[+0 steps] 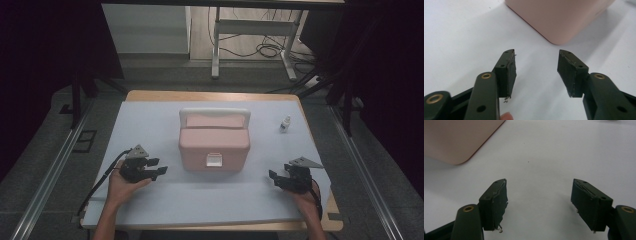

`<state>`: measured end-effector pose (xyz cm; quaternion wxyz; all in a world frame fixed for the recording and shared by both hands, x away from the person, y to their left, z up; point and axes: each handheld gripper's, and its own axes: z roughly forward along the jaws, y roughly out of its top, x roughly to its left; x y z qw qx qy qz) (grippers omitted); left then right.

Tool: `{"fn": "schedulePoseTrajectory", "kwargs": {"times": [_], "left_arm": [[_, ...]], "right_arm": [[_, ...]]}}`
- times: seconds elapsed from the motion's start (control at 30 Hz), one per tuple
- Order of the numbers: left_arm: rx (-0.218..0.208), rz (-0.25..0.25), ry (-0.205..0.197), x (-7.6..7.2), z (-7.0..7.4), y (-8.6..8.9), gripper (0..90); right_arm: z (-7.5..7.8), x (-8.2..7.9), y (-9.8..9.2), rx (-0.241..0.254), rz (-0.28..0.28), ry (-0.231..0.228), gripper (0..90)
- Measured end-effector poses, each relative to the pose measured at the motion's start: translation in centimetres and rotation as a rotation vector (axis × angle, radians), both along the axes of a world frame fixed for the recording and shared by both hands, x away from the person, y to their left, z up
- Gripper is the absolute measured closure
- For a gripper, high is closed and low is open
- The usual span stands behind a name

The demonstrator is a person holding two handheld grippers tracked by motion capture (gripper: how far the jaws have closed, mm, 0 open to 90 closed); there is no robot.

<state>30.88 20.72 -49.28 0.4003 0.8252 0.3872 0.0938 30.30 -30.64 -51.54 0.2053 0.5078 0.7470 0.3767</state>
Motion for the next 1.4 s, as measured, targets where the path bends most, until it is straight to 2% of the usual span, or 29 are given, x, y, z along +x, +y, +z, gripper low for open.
{"fn": "schedulePoseTrajectory", "kwargs": {"times": [0.1,0.17,0.3,0.43,0.57,0.67,0.8,0.83,0.9,1.0,1.1,1.17,1.23,1.27,1.4], "left_arm": [[0.008,0.0,0.013,0.1,-0.4,0.0,46.3],[0.034,0.001,0.013,0.1,-0.5,-0.1,45.4],[0.058,-0.003,0.023,0.2,-0.8,-0.3,44.3],[0.048,0.0,0.023,0.2,-0.8,-0.3,44.2],[0.071,0.004,0.024,0.3,-1.0,-0.4,44.1],[0.079,-0.001,0.029,0.4,-1.2,-0.6,43.5],[0.075,-0.005,0.035,0.4,-1.4,-0.8,43.5],[0.075,-0.007,0.04,0.5,-1.5,-0.9,43.6],[0.08,-0.009,0.042,0.5,-1.6,-1.0,43.5],[0.089,-0.011,0.048,0.7,-1.8,-1.1,43.6],[0.094,-0.018,0.053,0.8,-2.1,-1.3,43.6],[0.093,-0.017,0.053,0.8,-2.0,-1.3,43.7],[0.099,-0.014,0.051,0.8,-2.0,-1.2,43.7],[0.103,-0.013,0.051,0.8,-2.0,-1.2,43.6],[0.102,-0.013,0.049,0.7,-2.0,-1.2,43.6]], "right_arm": [[-0.1,0.0,0.1,-0.011,0.005,0.009,30.2],[-0.1,0.1,0.1,-0.021,0.006,0.014,30.5],[-0.1,0.3,0.1,-0.031,0.001,0.028,31.5],[1.2,1.5,0.0,-0.056,-0.002,0.065,31.8],[3.7,4.2,-0.2,-0.131,-0.015,0.118,32.3],[5.4,6.5,-0.6,-0.143,-0.036,0.178,33.6],[6.8,9.6,-1.1,-0.171,-0.057,0.247,34.1],[7.4,11.5,-1.4,-0.191,-0.079,0.295,34.0],[7.6,12.1,-1.5,-0.204,-0.088,0.308,34.0],[8.2,14.6,-1.9,-0.217,-0.121,0.35,33.9],[8.4,17.0,-2.0,-0.204,-0.136,0.378,34.0],[8.2,18.6,-1.8,-0.239,-0.155,0.396,34.0],[8.0,19.8,-1.7,-0.244,-0.17,0.415,34.0],[7.9,21.0,-1.7,-0.246,-0.185,0.426,34.1],[7.5,22.2,-1.6,-0.255,-0.188,0.441,34.1]]}}
